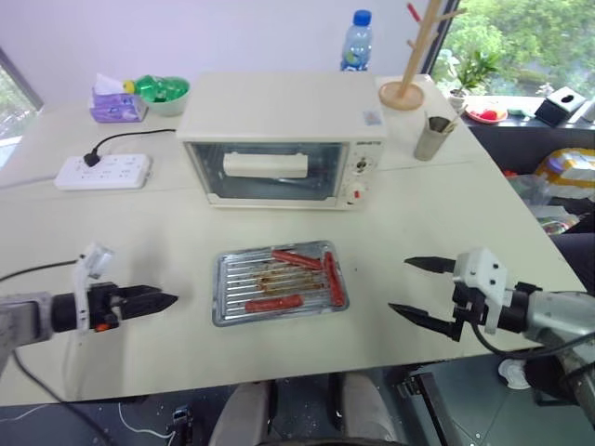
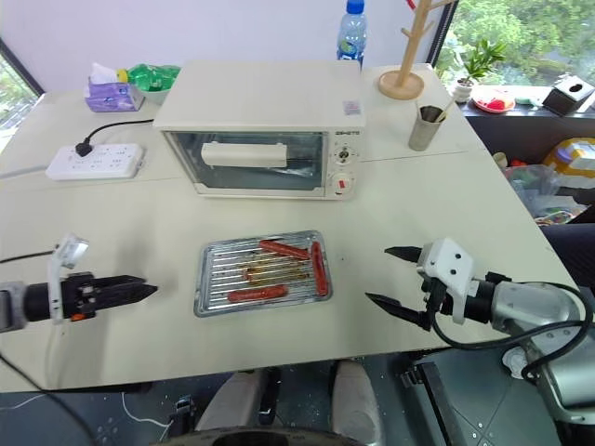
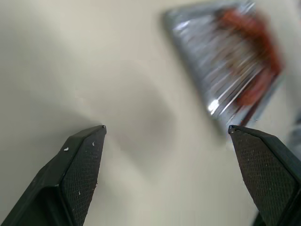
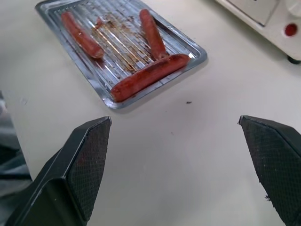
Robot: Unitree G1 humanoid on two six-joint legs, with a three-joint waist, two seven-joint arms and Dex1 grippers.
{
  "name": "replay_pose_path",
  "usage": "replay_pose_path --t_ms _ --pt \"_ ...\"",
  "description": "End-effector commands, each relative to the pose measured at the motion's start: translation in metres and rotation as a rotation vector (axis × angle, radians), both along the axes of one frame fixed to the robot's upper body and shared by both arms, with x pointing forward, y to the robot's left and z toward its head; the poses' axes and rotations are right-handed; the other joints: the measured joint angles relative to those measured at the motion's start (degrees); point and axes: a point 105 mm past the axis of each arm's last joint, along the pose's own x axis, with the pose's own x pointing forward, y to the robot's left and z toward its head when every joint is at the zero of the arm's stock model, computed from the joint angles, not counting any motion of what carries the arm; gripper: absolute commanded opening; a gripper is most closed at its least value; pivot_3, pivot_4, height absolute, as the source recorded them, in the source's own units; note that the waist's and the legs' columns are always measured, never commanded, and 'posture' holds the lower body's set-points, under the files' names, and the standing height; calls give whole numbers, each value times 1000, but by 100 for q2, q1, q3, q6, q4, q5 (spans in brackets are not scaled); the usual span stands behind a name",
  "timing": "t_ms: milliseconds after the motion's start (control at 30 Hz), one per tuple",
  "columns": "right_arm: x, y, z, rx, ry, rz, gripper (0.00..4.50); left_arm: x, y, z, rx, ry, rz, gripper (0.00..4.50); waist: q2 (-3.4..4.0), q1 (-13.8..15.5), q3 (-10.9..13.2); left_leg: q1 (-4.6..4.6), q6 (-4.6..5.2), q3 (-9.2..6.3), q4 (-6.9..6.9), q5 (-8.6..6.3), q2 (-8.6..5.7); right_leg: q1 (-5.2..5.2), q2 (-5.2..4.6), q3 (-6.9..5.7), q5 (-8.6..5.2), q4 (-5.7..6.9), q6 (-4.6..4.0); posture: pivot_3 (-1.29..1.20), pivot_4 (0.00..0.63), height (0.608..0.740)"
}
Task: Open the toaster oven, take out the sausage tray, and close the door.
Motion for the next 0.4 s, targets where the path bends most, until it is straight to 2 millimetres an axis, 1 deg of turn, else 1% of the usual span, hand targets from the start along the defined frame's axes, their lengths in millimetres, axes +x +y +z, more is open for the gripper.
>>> replay_pose_path --t_ms 33,167,333,400 --pt "4 0 16 23 23 64 4500 -6 -7 50 122 -215 -158 4418 -12 64 24 -8 -8 5 4 -5 3 -1 -3 -3 0 -4 0 0 150 739" --pt "7 -3 27 23 72 128 4500 -18 -13 79 156 -273 -235 4418 -11 109 30 -32 1 8 5 1 3 -5 -7 -15 0 -23 1 0 150 739" --pt "4 1 41 28 126 220 4500 -20 -10 101 216 -318 -267 4418 1 83 41 -57 8 11 2 3 7 -30 6 -25 1 -24 4 0 150 739" --pt "4 2 44 40 140 238 4500 -20 -8 105 249 -334 -279 4418 0 76 41 -59 9 13 1 3 13 -35 10 -27 2 -22 4 0 150 739"
